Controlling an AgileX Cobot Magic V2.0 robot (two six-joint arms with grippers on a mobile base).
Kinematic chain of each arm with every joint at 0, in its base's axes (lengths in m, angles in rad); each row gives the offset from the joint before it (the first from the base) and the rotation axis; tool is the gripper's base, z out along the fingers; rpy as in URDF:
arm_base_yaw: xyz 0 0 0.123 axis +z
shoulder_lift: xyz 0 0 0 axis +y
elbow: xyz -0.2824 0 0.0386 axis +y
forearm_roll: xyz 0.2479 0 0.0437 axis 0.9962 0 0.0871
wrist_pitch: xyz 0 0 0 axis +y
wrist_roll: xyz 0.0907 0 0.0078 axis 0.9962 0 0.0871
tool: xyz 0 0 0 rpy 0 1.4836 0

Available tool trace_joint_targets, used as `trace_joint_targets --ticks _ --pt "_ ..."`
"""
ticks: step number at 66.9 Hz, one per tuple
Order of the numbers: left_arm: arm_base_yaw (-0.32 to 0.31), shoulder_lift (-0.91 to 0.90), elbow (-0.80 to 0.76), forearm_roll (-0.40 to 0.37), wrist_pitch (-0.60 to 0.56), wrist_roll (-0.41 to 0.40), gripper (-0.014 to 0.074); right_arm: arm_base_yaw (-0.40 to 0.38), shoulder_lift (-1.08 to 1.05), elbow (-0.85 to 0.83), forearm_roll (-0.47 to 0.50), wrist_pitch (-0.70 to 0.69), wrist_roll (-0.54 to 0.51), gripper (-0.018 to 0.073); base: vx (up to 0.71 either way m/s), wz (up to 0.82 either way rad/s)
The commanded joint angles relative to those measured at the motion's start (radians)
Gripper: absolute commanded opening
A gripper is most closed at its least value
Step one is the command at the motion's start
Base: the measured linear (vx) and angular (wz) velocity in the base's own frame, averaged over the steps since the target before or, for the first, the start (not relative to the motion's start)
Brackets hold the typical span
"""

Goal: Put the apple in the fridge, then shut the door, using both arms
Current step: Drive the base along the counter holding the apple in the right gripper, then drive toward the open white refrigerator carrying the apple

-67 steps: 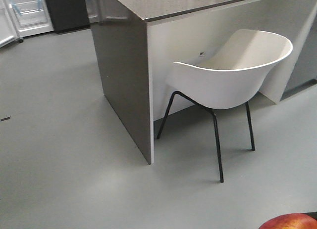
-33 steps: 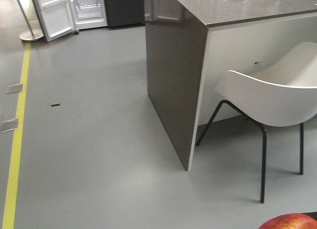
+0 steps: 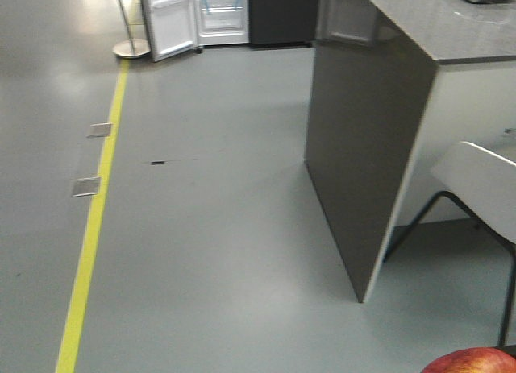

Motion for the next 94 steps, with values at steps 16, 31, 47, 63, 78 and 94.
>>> trace_joint_targets --ticks 16,31,47,63,78,94 --pt "-0.007 -0.016 -0.017 -0.006 -0.077 -0.004 -0.0006 0.001 0.006 -0.026 0.025 -0.054 -0.009 0.0158 0.11 0.45" --pt "-0.007 -0.016 -0.017 -0.006 -0.077 -0.004 -0.0006 0.001 0.006 -0.026 0.025 -0.054 -0.009 0.0158 0.12 0.43" --pt "-0.007 -0.016 -0.017 -0.006 -0.077 -0.004 -0.0006 0.001 0.006 -0.026 0.025 -0.054 -0.009 0.0158 0.11 0.33" --pt "-0.007 -0.016 -0.017 -0.006 -0.077 -0.004 -0.0006 0.001 0.006 -0.026 0.025 -0.054 -0.009 0.0158 0.12 0.2" --pt "-0.007 -0.016 -0.017 -0.006 -0.077 -0.004 -0.0006 0.001 0.006 -0.026 0.025 -0.054 -0.009 0.0158 0.14 0.12" --pt "-0.007 -0.016 -0.017 -0.006 -0.077 -0.004 -0.0006 0.001 0.006 -0.026 0.025 -0.054 -0.009 0.0158 0.18 0.07"
